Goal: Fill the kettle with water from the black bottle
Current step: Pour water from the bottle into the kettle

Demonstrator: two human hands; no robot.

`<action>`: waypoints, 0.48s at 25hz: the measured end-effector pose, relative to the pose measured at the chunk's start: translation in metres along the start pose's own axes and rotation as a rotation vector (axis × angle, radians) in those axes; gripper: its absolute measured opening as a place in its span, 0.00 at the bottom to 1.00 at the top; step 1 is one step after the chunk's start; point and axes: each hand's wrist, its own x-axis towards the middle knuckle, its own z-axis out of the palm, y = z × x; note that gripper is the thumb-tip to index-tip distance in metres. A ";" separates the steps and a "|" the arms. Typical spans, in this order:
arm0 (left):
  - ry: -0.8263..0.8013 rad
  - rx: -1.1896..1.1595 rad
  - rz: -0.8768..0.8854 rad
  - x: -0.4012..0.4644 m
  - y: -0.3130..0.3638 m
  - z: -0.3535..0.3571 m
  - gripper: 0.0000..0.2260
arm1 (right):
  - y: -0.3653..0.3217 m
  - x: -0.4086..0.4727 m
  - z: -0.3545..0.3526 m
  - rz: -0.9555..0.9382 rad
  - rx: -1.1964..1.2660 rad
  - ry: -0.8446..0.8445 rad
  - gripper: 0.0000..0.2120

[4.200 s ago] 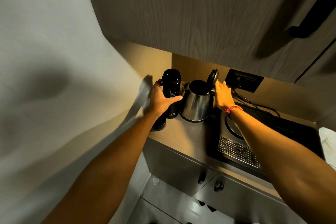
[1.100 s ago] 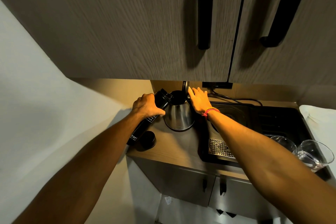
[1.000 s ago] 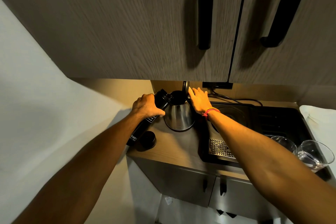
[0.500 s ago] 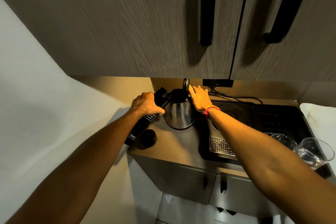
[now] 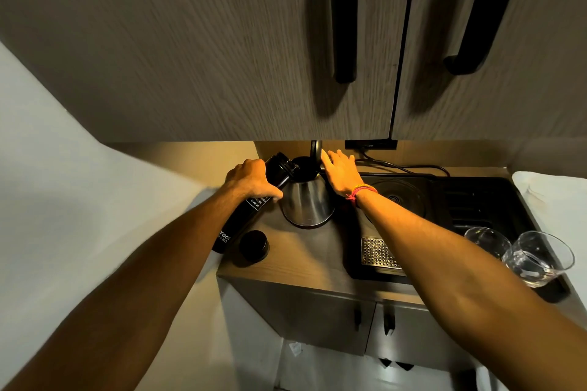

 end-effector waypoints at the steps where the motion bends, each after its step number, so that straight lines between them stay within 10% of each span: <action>1: -0.002 0.004 0.000 0.001 0.000 -0.001 0.27 | 0.000 0.000 0.000 0.000 0.002 -0.001 0.28; 12: -0.041 0.046 0.022 0.006 0.000 -0.011 0.30 | -0.002 -0.002 -0.002 0.003 -0.002 0.005 0.28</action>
